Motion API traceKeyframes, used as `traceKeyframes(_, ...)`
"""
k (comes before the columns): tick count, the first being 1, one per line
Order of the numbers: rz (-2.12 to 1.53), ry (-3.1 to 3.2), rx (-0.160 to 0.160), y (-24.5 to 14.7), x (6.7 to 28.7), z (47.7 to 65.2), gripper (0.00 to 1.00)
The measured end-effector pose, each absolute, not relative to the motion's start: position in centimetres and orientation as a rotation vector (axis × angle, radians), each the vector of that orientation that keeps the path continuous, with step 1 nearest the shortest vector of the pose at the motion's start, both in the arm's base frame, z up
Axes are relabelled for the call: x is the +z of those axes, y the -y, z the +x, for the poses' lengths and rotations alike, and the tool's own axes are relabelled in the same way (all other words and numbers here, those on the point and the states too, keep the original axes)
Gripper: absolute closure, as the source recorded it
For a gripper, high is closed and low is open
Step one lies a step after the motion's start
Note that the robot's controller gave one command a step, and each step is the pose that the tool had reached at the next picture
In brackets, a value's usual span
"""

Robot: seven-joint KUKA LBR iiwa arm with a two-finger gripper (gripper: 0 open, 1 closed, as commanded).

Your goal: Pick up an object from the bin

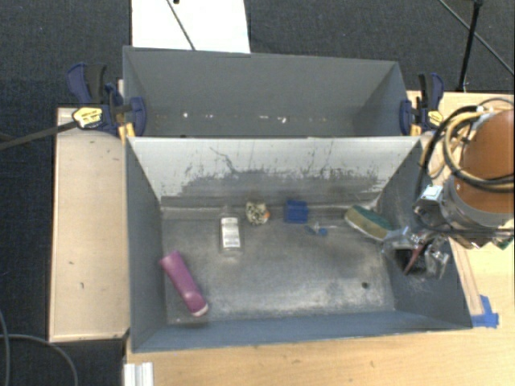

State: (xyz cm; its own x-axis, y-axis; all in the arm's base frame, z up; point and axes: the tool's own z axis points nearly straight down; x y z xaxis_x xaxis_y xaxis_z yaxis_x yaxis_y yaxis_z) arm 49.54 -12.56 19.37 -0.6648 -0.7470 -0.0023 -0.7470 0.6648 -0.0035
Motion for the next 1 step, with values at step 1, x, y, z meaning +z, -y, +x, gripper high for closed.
traceKeyframes(1,-1.267,-2.865,-0.008,11.09,27.98,50.04,1.0)
